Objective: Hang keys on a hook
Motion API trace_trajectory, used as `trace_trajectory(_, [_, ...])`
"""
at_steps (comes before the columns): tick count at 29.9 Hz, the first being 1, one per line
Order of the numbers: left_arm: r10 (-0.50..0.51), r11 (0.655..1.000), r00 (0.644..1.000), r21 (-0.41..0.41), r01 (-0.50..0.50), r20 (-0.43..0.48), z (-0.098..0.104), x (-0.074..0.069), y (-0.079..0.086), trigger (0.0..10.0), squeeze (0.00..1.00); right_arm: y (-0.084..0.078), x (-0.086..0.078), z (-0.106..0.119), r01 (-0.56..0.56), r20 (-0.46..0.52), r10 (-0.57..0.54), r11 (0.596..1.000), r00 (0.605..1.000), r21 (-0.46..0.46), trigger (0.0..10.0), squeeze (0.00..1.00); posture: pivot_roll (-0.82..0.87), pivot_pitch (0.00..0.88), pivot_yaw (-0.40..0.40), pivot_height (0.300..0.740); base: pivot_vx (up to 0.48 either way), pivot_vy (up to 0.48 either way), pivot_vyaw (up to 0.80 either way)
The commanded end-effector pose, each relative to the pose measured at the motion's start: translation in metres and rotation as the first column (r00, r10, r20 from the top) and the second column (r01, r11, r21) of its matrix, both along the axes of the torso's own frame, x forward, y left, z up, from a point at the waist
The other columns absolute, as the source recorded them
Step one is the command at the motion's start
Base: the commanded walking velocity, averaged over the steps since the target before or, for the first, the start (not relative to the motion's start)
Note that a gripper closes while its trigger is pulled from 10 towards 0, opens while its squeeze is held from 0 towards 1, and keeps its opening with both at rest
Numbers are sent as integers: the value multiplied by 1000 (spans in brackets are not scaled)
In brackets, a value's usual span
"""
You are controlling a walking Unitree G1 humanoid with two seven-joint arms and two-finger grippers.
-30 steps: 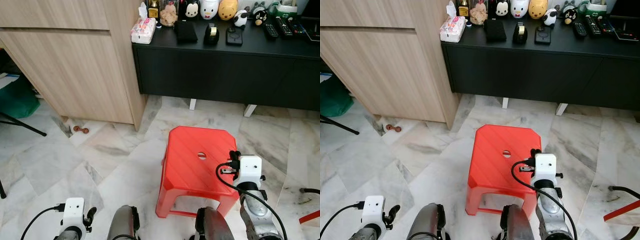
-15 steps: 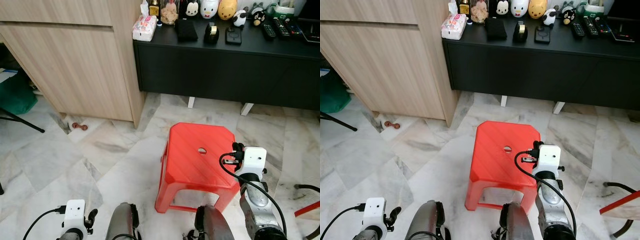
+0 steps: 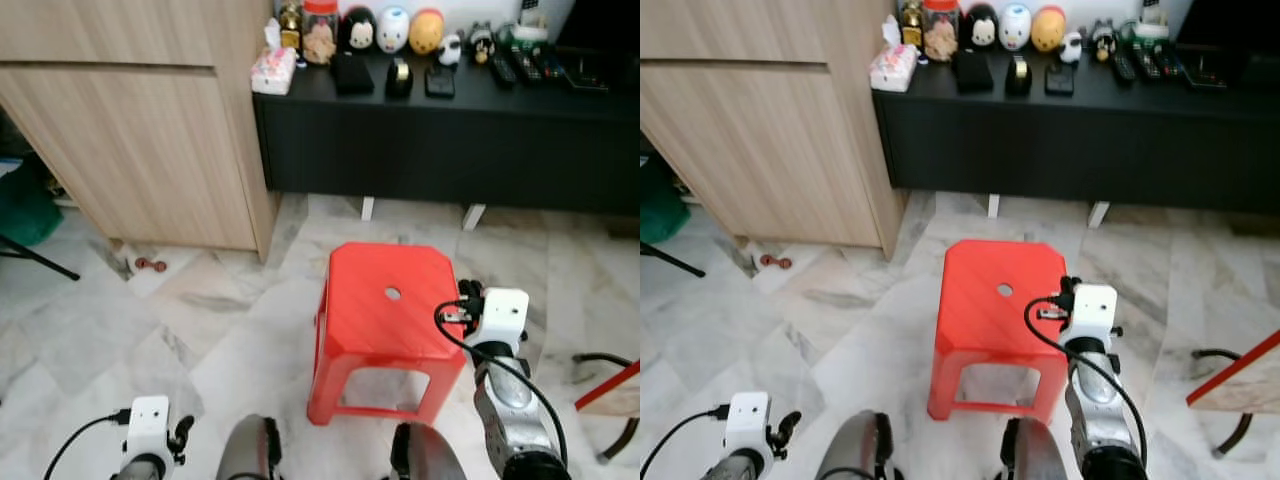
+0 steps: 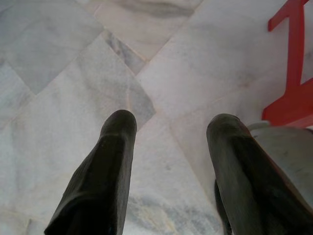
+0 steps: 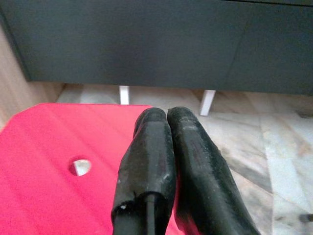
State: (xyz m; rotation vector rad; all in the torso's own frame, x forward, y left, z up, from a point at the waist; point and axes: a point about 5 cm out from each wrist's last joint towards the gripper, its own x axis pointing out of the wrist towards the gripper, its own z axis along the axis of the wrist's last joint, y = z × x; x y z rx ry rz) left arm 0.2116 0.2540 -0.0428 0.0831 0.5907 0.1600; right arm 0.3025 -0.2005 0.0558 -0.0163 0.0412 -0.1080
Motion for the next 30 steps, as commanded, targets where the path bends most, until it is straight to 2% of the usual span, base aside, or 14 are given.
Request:
trace_trajectory(1, [9,1000,999,-4,-9,-40,-5,-8,2,10000,0,0,1,1,3,-3,-3,1000,1000,11,10000,0,151,73,-5,611,0,0,0])
trace_trajectory(4, [12,1000,1000,-18,-12,-24,-4,-7,3,10000,0,-1,1,1,5,-4,-5,1000,1000,12,10000,0,151,72,-5,611,0,0,0])
trace_trajectory(22, [22,1000,1000,-16,-22,-18,-5,-9,3,10000,0,-3,2,7,-5,4,5,1000,1000,0,10000,0,141,110,-5,611,-301,0,0])
trace_trajectory(30, [19,1000,1000,-5,-19,-20,-5,-9,3,10000,0,-3,2,8,-4,3,4,1000,1000,4,10000,0,135,108,-3,611,0,0,0])
